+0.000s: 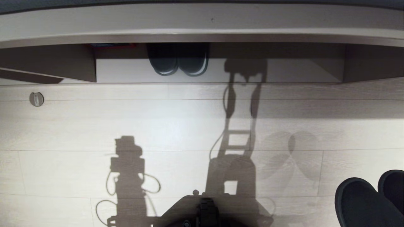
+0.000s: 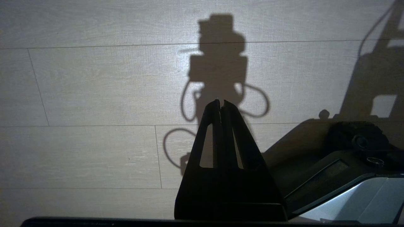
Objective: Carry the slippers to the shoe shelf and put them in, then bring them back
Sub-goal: Place the slippers on the floor
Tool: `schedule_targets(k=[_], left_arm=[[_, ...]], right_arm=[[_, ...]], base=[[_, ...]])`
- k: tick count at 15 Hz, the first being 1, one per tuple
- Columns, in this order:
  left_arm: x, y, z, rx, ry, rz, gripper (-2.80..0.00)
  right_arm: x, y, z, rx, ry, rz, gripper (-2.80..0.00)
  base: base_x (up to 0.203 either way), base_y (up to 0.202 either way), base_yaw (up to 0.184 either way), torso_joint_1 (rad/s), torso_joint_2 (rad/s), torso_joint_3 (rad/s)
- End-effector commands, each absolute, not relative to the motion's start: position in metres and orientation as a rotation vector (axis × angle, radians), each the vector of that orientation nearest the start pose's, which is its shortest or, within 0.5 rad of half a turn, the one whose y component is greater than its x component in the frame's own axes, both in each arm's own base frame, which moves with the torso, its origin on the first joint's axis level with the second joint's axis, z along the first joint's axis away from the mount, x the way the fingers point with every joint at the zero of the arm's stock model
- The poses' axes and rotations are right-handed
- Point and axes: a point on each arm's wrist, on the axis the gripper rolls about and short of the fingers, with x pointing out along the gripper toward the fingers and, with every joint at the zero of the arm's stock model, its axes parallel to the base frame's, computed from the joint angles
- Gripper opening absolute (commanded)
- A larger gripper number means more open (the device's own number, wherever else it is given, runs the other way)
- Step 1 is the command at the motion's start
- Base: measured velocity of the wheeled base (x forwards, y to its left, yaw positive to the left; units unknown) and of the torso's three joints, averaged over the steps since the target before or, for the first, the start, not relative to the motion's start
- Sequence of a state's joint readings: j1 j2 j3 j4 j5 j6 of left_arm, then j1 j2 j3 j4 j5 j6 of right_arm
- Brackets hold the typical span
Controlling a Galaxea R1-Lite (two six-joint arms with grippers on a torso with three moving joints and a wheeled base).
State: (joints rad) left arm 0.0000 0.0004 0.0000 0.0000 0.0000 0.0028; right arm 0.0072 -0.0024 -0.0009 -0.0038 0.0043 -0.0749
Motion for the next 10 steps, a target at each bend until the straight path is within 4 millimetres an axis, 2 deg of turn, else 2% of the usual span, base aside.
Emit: schedule_targets(k=[1, 10], left_arm=[[-0.0227, 0.0, 0.0755, 0.003, 0.001, 0.0, -2.8], [-0.0227, 0.0, 0.0757, 0.002, 0.0, 0.0, -2.8]], right_arm=[[-0.0228, -0.0001, 0.0764, -0.075, -0.005, 0.012, -2.8], [-0.0228, -0.0001, 0.0763, -0.071, -0.003, 0.011, -2.8]], base=[[0.0, 0.0, 0.0, 0.005, 0.0, 0.195], [0.0, 0.0, 0.0, 0.002, 0.0, 0.2]])
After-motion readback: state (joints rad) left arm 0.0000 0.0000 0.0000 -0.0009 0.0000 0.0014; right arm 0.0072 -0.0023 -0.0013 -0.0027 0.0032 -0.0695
